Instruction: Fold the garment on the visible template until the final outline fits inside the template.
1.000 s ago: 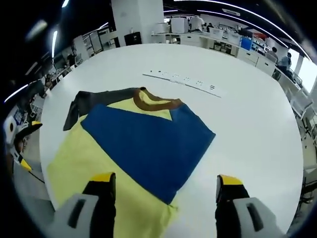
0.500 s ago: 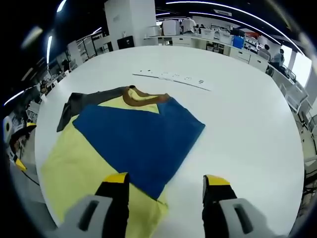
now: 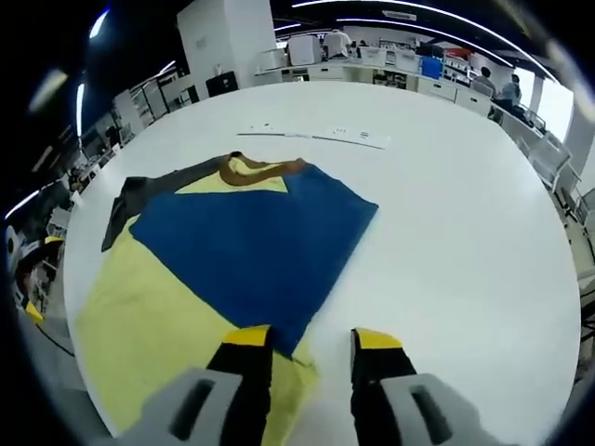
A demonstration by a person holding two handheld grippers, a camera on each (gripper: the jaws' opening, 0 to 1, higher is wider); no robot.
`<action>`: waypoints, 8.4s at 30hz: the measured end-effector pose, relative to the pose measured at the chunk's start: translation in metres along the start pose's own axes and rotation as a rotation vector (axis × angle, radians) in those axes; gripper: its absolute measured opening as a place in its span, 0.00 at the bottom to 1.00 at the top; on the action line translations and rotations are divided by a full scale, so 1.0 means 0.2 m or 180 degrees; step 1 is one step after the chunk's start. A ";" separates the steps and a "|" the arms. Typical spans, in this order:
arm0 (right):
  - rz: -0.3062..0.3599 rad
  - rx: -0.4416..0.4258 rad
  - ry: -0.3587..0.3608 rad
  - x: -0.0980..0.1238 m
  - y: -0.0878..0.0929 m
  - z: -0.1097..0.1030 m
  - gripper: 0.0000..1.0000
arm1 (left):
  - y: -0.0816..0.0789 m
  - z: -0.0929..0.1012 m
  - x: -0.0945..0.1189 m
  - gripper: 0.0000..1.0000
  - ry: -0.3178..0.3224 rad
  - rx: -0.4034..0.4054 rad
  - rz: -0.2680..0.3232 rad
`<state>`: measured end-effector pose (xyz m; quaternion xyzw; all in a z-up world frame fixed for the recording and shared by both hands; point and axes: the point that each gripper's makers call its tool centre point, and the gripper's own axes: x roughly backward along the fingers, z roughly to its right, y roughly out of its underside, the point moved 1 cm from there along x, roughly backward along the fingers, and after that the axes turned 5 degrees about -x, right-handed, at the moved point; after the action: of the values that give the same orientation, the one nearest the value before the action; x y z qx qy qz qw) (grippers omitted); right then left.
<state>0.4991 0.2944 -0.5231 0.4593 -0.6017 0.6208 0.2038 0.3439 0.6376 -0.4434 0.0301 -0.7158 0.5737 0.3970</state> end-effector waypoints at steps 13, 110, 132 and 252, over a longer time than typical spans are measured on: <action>-0.0039 0.0090 -0.0040 -0.01 0.03 -0.04 0.09 | 0.01 0.00 0.02 0.98 -0.0011 0.0011 -0.0013; 0.0501 0.0226 -0.0088 0.40 -0.04 0.04 0.88 | 0.03 -0.27 -0.09 0.71 -0.0271 0.0221 -0.0113; 0.0649 0.0701 -0.0089 0.57 0.12 -0.09 0.92 | 0.15 -0.47 -0.26 0.32 -0.0642 0.0751 -0.0023; 0.0686 0.0387 0.0020 0.69 0.15 -0.10 0.99 | 0.22 -1.38 -0.34 0.04 -0.1290 0.0278 -0.0983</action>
<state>0.3998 0.2662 -0.4257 0.4015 -0.6082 0.6759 0.1096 0.5158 0.8577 -0.5132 0.2705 -0.7422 0.5189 0.3266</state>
